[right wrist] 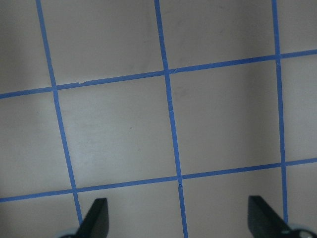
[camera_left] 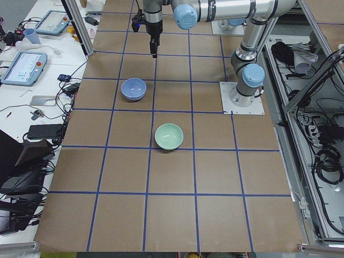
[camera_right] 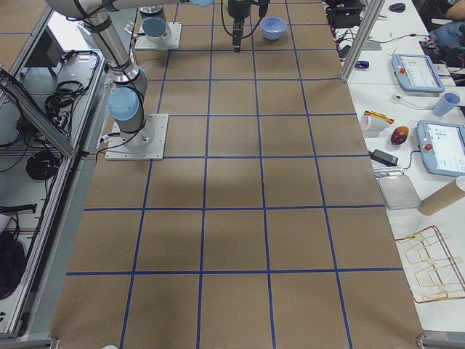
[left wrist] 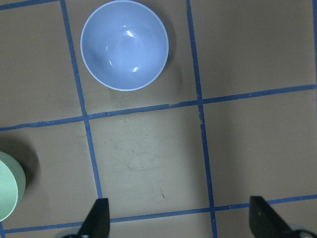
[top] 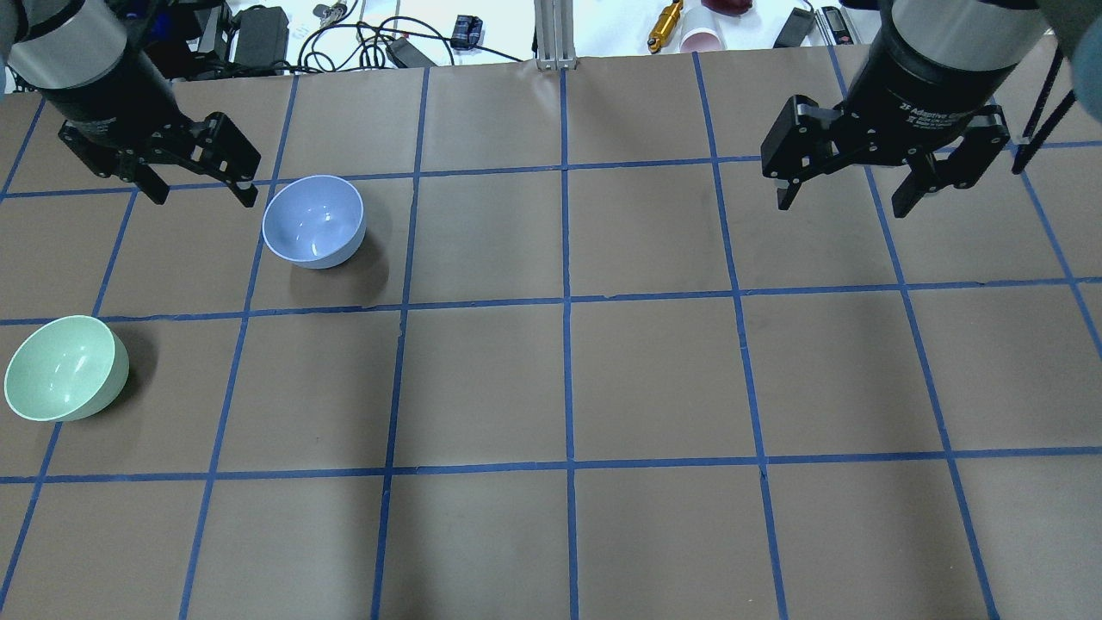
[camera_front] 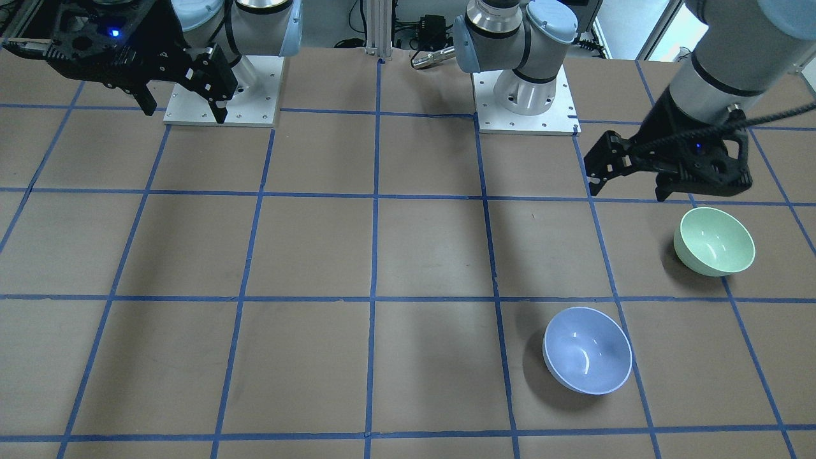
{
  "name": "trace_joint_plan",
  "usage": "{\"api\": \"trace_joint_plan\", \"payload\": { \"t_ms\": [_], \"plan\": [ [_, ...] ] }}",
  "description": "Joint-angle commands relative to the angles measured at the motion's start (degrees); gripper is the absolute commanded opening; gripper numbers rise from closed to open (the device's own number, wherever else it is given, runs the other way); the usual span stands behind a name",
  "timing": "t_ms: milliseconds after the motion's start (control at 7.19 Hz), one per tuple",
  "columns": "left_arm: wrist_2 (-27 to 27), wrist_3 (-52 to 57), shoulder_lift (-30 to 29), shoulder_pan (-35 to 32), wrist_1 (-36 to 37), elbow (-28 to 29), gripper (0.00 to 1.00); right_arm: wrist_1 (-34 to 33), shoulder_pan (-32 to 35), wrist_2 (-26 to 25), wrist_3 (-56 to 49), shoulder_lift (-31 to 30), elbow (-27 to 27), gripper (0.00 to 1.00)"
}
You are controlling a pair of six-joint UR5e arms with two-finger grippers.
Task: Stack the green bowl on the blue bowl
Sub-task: 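Move the left gripper over the mint-green bowl's rim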
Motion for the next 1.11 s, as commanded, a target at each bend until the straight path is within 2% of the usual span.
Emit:
{"api": "trace_joint_plan", "payload": {
  "t_ms": [0,417,557,974],
  "plan": [
    [-0.42,7.3,-2.36,9.19,5.74,-4.72,1.0,-0.01,0.0,0.0,0.0,0.0,0.06,1.0],
    [0.02,16.28,-5.79,18.68,7.61,-5.88,1.0,-0.01,0.0,0.0,0.0,0.0,-0.03,1.0],
    [0.45,16.9,-7.98,21.59,12.83,-6.15,1.0,-0.01,0.0,0.0,0.0,0.0,-0.03,1.0],
    [1.33,22.69,-13.26,28.28,15.51,-6.33,1.0,-0.01,0.0,0.0,0.0,0.0,-0.03,1.0]
  ]
}}
